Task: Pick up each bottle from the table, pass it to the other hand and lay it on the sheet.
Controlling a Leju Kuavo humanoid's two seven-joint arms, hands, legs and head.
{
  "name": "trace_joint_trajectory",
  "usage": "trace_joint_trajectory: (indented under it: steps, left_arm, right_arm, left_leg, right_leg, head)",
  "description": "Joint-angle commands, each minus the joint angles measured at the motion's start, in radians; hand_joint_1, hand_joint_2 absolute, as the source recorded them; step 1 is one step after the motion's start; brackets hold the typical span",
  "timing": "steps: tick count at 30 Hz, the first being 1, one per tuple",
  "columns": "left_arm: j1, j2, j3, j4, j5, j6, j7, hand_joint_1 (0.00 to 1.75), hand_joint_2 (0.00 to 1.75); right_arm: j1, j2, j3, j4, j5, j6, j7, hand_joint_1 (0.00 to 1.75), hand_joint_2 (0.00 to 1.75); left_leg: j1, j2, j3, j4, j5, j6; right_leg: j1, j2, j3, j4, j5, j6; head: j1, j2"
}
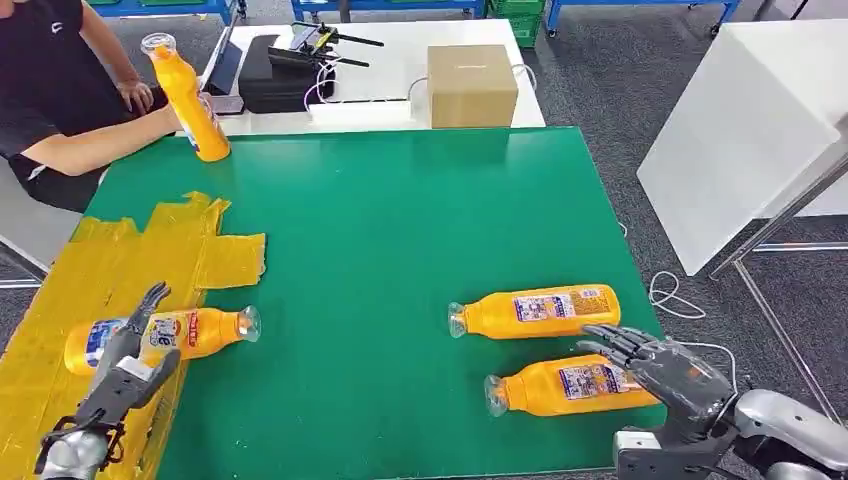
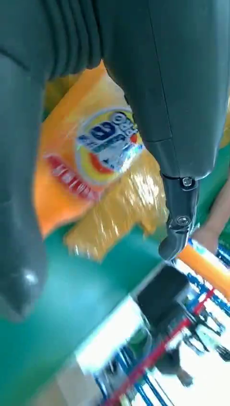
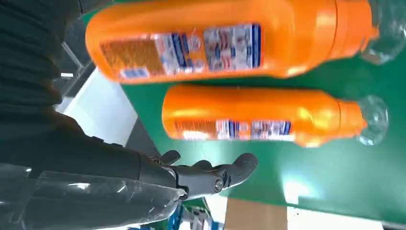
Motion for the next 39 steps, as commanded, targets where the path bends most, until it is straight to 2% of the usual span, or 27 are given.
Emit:
trace_joint_trajectory:
  steps: [1,5,11,16,24,29,39]
  left_arm:
    - [0.018,-0.069,0.015,-0.161,0.138,-0.085,0.000,0.00,0.00]
    - [0.022,-0.087,0.033,-0.219,0.223,-0.151,0.000,0.00,0.00]
    - [0.017,-0.107,0.041,-0.236,0.224,-0.171,0.000,0.00,0.00]
    - [0.028,-0.119,0.057,-0.232,0.206,-0.159,0.000,0.00,0.00]
    - [0.030,-0.120,0.060,-0.235,0.207,-0.160,0.000,0.00,0.00]
    - [0.047,-0.128,0.075,-0.253,0.213,-0.172,0.000,0.00,0.00]
    - [0.047,-0.140,0.080,-0.253,0.212,-0.185,0.000,0.00,0.00]
  right_arm:
    - [-0.007,0.101,0.063,0.119,0.022,-0.013,0.015,0.00,1.75]
    - [-0.003,0.111,0.074,0.135,0.029,-0.012,0.023,0.00,1.75]
    - [0.014,0.116,0.091,0.154,0.055,-0.030,0.044,0.00,1.75]
    - [0.090,0.023,0.037,0.074,0.064,-0.089,0.105,0.00,1.75]
    - [0.096,0.016,0.031,0.065,0.066,-0.092,0.110,0.00,1.75]
    - [0.160,-0.047,-0.058,-0.001,0.062,-0.114,0.155,0.00,1.75]
    - [0.116,0.043,-0.047,0.085,0.166,-0.100,0.164,0.00,1.75]
  left_leg:
    - [0.002,-0.001,0.002,-0.002,0.000,-0.001]
    - [0.002,0.000,0.001,-0.001,0.000,-0.001]
    - [0.003,-0.002,0.003,-0.002,0.000,-0.001]
    - [0.000,-0.001,0.001,-0.001,0.000,0.000]
    - [0.001,0.000,0.001,-0.001,0.000,-0.001]
    - [0.001,0.000,0.001,0.000,-0.001,-0.001]
    - [0.002,0.000,0.002,-0.002,0.000,-0.001]
  right_leg:
    - [0.002,-0.002,0.003,-0.004,0.001,0.000]
    - [0.002,-0.001,0.002,-0.002,0.001,0.000]
    - [0.002,-0.002,0.004,-0.004,0.001,0.000]
    - [0.000,-0.001,0.001,-0.001,0.000,0.000]
    - [0.001,0.000,0.002,-0.002,0.000,0.000]
    - [0.001,-0.001,0.001,-0.001,0.000,0.000]
    - [0.002,-0.001,0.003,-0.004,0.001,0.000]
  head:
    - [0.000,0.000]
    - [0.000,0.000]
    - [0.000,0.000]
    - [0.000,0.000]
    - [0.000,0.000]
    - [0.000,0.000]
    - [0.000,0.000]
